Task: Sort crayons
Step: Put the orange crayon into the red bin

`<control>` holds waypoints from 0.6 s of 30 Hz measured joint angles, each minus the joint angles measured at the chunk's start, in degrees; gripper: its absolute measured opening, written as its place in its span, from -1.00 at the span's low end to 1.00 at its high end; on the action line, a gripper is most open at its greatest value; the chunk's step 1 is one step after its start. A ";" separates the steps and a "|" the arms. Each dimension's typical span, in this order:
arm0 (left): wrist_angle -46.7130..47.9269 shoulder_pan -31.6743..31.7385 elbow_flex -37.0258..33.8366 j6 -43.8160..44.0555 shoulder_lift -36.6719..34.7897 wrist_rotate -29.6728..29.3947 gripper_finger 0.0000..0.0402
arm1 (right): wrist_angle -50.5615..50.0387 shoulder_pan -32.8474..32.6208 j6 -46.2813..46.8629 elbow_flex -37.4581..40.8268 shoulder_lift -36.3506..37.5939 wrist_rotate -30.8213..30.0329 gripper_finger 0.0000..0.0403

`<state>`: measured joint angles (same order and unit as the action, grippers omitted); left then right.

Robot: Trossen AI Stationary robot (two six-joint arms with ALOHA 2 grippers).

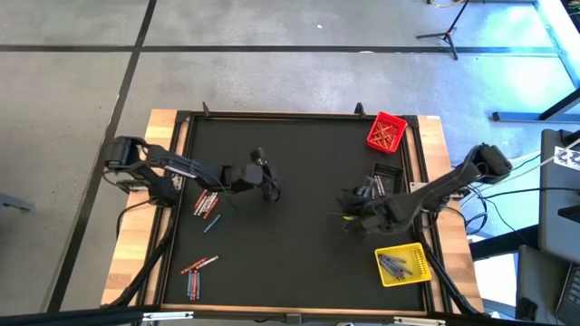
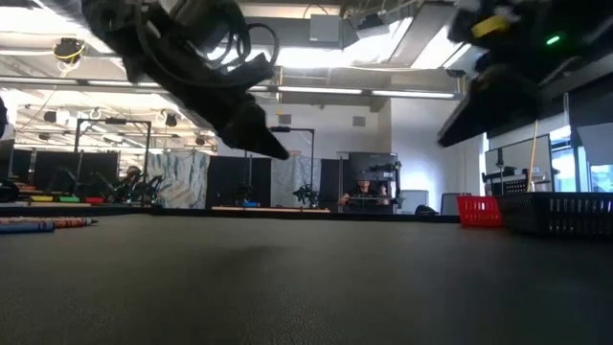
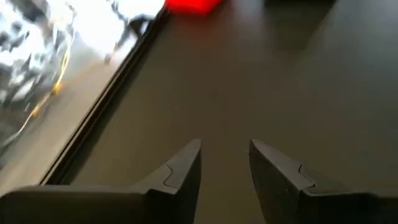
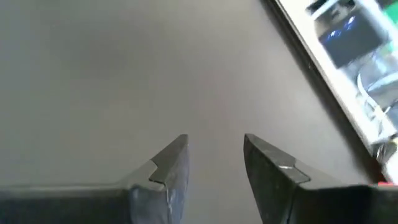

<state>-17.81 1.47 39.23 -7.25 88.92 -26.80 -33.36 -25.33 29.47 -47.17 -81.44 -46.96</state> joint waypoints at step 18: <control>76.97 5.53 12.28 33.62 -19.25 -1.56 -0.38 | 69.88 16.47 -35.75 20.50 -1.60 24.86 -0.26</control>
<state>59.16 6.99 51.51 26.37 69.67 -28.35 36.52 -8.86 -6.28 -26.66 -83.03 -22.10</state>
